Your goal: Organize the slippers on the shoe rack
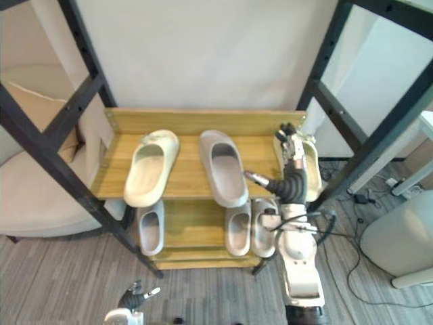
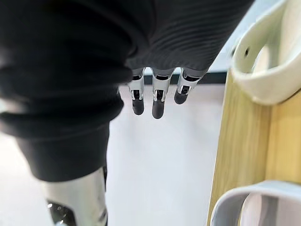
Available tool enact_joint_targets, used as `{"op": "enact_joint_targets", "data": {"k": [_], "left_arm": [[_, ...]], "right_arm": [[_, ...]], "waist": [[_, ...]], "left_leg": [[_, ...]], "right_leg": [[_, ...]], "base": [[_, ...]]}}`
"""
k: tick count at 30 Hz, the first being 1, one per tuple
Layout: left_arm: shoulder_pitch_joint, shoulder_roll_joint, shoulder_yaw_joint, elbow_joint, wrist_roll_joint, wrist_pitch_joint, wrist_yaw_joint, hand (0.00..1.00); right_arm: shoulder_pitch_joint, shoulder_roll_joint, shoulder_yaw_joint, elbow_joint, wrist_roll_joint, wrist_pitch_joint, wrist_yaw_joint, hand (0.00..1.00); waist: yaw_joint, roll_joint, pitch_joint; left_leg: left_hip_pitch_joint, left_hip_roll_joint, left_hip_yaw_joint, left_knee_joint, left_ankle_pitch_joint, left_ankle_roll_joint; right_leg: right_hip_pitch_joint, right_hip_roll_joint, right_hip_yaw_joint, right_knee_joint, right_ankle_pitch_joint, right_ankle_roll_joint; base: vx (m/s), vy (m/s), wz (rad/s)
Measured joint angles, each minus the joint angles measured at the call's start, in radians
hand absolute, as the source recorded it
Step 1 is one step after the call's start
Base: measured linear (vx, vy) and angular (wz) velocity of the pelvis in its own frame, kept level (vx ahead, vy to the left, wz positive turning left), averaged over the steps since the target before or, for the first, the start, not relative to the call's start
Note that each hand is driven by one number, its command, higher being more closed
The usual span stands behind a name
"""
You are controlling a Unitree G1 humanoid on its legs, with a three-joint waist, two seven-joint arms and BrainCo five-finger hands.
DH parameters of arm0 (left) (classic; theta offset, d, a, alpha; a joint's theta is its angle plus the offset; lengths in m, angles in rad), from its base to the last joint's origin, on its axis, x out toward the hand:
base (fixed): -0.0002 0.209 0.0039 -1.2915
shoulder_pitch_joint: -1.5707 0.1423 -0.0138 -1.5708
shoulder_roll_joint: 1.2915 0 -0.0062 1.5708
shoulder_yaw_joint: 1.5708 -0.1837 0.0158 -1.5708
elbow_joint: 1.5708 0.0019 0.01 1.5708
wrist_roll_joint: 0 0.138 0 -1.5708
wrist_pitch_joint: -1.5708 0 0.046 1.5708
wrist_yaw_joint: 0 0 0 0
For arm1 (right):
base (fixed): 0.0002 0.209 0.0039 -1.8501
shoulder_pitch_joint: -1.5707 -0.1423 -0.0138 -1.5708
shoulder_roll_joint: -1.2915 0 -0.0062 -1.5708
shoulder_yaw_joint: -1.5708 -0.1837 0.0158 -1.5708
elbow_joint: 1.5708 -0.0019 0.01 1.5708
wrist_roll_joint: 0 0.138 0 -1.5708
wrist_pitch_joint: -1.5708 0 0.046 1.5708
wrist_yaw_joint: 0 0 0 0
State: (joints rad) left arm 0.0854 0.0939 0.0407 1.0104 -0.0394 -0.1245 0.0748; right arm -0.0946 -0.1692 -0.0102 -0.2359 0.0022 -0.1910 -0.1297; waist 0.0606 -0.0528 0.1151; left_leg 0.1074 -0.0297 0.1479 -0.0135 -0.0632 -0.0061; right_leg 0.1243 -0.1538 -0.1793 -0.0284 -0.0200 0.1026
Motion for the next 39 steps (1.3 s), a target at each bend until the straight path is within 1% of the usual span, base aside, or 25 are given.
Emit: {"op": "enact_joint_targets", "data": {"k": [5, 10, 11, 15, 19, 25, 29, 31, 35, 39], "left_arm": [[-0.014, 0.000, -0.001, -0.001, 0.000, 0.000, -0.001, 0.00], [-0.016, 0.000, -0.001, -0.002, -0.001, 0.000, 0.000, 0.00], [-0.017, 0.000, -0.001, -0.006, -0.001, 0.000, 0.000, 0.00], [-0.017, 0.002, -0.001, -0.018, -0.002, 0.000, 0.000, 0.00], [-0.018, 0.002, 0.000, -0.023, -0.002, 0.000, 0.000, 0.00], [-0.018, 0.001, 0.000, -0.026, -0.003, 0.000, 0.000, 0.00], [-0.018, 0.001, 0.000, -0.026, -0.003, 0.000, 0.000, 0.00], [-0.018, 0.001, 0.000, -0.026, -0.003, 0.000, 0.000, 0.00], [-0.018, 0.001, 0.001, -0.027, -0.004, 0.000, -0.001, 0.00], [-0.018, 0.000, 0.003, -0.027, -0.005, -0.001, -0.001, 0.00]], "right_arm": [[-0.080, -0.029, 0.025, 0.079, 0.000, 0.011, -0.001, 0.00], [-0.142, -0.044, 0.025, 0.140, 0.000, 0.024, -0.004, 0.00], [-0.167, -0.059, 0.026, 0.165, 0.001, 0.031, -0.004, 0.00], [-0.217, -0.079, 0.027, 0.223, 0.019, 0.045, -0.004, 0.00], [-0.245, -0.101, 0.035, 0.251, 0.020, 0.045, -0.003, 0.00], [-0.288, -0.148, 0.057, 0.302, 0.040, 0.062, 0.011, 0.00], [-0.295, -0.154, 0.063, 0.303, 0.040, 0.066, 0.020, 0.00], [-0.330, -0.160, 0.072, 0.340, 0.041, 0.068, 0.035, 0.00], [-0.367, -0.187, 0.110, 0.369, 0.040, 0.076, 0.045, 0.00], [-0.409, -0.196, 0.121, 0.404, 0.040, 0.086, 0.050, 0.00]], "waist": [[0.006, 0.002, 0.027], [0.007, 0.002, 0.032], [0.010, 0.002, 0.036], [0.015, -0.006, 0.044], [0.022, -0.006, 0.046], [0.024, -0.006, 0.048], [0.024, -0.005, 0.049], [0.024, -0.005, 0.049], [0.024, -0.004, 0.049], [0.025, -0.001, 0.053]], "left_leg": [[-0.002, -0.001, -0.004, 0.000, 0.001, 0.001], [-0.004, -0.004, -0.009, -0.001, 0.001, 0.001], [-0.007, -0.005, -0.014, -0.001, 0.001, 0.001], [-0.015, -0.005, -0.020, -0.001, 0.001, 0.001], [-0.020, -0.005, -0.020, -0.001, 0.001, 0.002], [-0.020, -0.004, -0.023, -0.001, 0.001, 0.002], [-0.020, -0.003, -0.022, -0.002, 0.001, 0.002], [-0.020, -0.003, -0.020, -0.002, 0.001, 0.002], [-0.020, -0.004, -0.019, -0.002, 0.002, 0.002], [-0.020, -0.004, -0.019, -0.002, 0.002, 0.002]], "right_leg": [[0.000, 0.000, -0.003, 0.000, -0.001, 0.000], [-0.001, 0.000, -0.008, -0.001, -0.001, 0.000], [-0.001, 0.000, -0.011, -0.001, -0.001, 0.000], [-0.006, 0.000, -0.015, -0.003, -0.001, 0.000], [-0.011, 0.000, -0.016, -0.002, 0.000, 0.000], [-0.013, 0.001, -0.018, 0.002, 0.000, 0.000], [-0.016, 0.001, -0.022, 0.005, 0.000, -0.001], [-0.017, 0.001, -0.022, 0.005, 0.001, -0.002], [-0.017, 0.001, -0.022, 0.005, 0.001, -0.003], [-0.018, 0.001, -0.023, 0.004, 0.002, -0.003]], "base": [[0.00, 0.000, 0.00], [0.01, 0.000, 0.03], [0.01, -0.009, 0.06], [0.00, -0.009, 0.04], [0.00, 0.000, 0.00], [0.00, 0.000, 0.00], [0.00, 0.000, 0.00], [0.00, 0.000, 0.00], [0.00, 0.000, 0.00], [0.00, 0.000, 0.00]]}}
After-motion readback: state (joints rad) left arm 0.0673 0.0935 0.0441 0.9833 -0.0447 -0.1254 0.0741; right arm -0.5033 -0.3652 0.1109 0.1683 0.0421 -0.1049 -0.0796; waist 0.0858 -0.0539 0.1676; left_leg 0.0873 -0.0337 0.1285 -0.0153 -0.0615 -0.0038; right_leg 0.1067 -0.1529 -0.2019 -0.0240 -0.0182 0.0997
